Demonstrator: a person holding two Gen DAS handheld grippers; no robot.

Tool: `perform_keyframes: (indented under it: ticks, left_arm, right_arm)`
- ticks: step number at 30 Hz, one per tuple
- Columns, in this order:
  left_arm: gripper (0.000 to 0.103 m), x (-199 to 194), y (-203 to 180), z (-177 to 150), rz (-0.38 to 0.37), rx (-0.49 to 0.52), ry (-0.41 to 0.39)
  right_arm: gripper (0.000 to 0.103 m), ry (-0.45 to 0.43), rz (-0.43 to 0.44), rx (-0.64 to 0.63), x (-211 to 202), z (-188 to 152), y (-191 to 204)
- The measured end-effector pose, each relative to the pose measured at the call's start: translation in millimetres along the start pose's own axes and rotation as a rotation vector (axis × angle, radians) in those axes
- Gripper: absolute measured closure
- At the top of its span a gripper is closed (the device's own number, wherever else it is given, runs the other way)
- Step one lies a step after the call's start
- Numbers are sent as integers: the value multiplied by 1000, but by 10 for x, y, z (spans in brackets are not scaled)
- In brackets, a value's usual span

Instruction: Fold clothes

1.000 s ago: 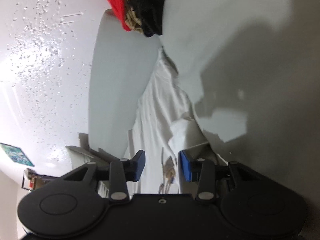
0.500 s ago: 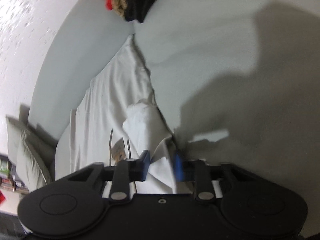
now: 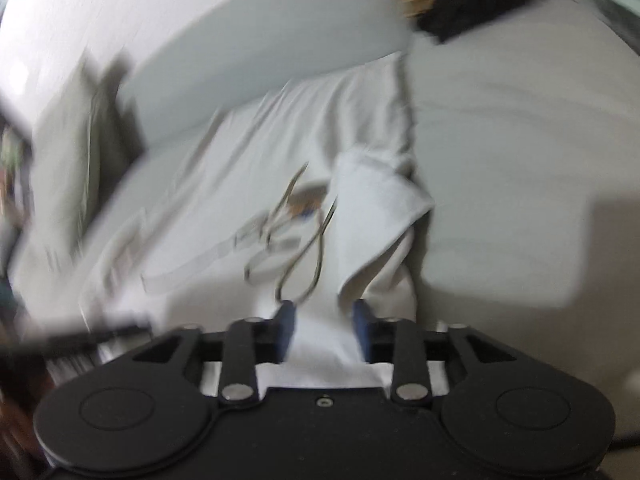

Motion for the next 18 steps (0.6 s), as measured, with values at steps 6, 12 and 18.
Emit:
perform_keyframes:
  ticks: [6, 12, 18]
  left_arm:
    - [67, -20, -45, 29, 7, 10, -2]
    - [65, 54, -6, -4, 18, -1, 21]
    - [65, 92, 39, -24, 24, -14, 34]
  right_arm:
    - [67, -106, 106, 439, 119, 306, -527]
    - [67, -25, 71, 485, 341, 198, -560]
    - [67, -108, 141, 579, 521, 317, -724]
Point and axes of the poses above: each gripper's, at about its wrist camera, not at the fingertips, and x roughly the way its jaws point, y to its left, z to its top, the point moved 6 cm from there along x, roughly the way its jaws point, and after that the axes turned 9 degrees about z, right-handed, at the moved point
